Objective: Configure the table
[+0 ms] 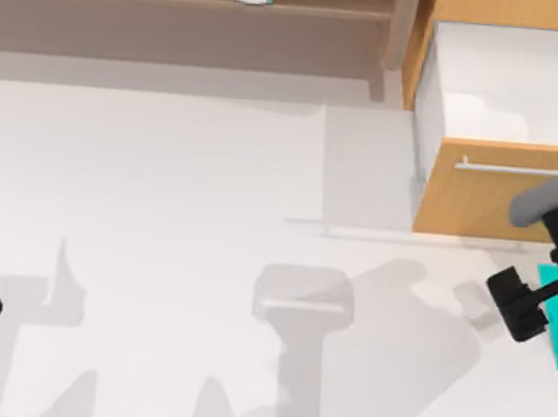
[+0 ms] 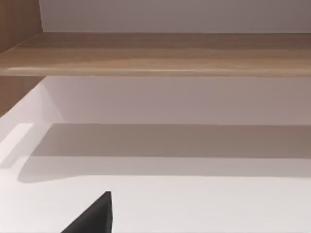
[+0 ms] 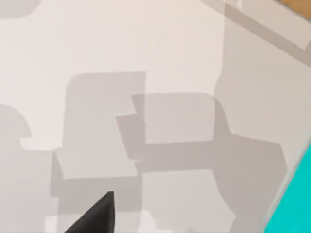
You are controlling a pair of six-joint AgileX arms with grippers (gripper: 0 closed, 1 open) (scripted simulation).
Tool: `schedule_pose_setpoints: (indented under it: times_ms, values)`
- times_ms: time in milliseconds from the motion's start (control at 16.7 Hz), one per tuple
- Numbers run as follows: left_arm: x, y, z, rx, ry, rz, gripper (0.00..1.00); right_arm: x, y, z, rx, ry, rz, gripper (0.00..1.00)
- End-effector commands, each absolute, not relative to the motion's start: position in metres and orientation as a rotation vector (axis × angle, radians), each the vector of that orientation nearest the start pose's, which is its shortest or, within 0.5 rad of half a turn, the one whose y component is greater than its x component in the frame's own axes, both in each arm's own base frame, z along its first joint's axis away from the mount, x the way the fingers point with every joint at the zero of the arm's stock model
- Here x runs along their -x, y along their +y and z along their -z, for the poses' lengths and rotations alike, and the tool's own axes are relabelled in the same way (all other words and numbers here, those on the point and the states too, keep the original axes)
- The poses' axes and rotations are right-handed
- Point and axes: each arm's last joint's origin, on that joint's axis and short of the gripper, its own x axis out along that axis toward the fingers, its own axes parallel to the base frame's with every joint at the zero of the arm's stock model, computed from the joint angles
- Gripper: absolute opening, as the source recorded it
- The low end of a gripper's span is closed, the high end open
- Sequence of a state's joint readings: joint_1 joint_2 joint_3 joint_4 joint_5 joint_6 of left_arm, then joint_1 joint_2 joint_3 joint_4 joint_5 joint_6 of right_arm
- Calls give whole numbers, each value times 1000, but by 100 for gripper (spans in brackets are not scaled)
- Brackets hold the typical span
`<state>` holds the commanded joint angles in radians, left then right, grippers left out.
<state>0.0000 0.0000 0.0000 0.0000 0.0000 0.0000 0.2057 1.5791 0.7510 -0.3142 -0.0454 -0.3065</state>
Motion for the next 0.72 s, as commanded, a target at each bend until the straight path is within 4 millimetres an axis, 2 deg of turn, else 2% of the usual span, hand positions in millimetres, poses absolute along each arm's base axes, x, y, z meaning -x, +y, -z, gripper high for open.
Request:
schedule_pose_setpoints:
  times_ms: [240,420,540,720]
  values:
    - [-106,-1,-160,0,0,0,100,-251,97,-123,637,747,-623,100]
    - [-106,-1,-160,0,0,0,100,-236,117,-114,845,459,-709,100]
    - [-106,-1,-160,0,0,0,100,-229,124,-109,980,277,-709,100]
    - [-106,-1,-160,0,0,0,100,-225,126,-104,1172,52,-614,100]
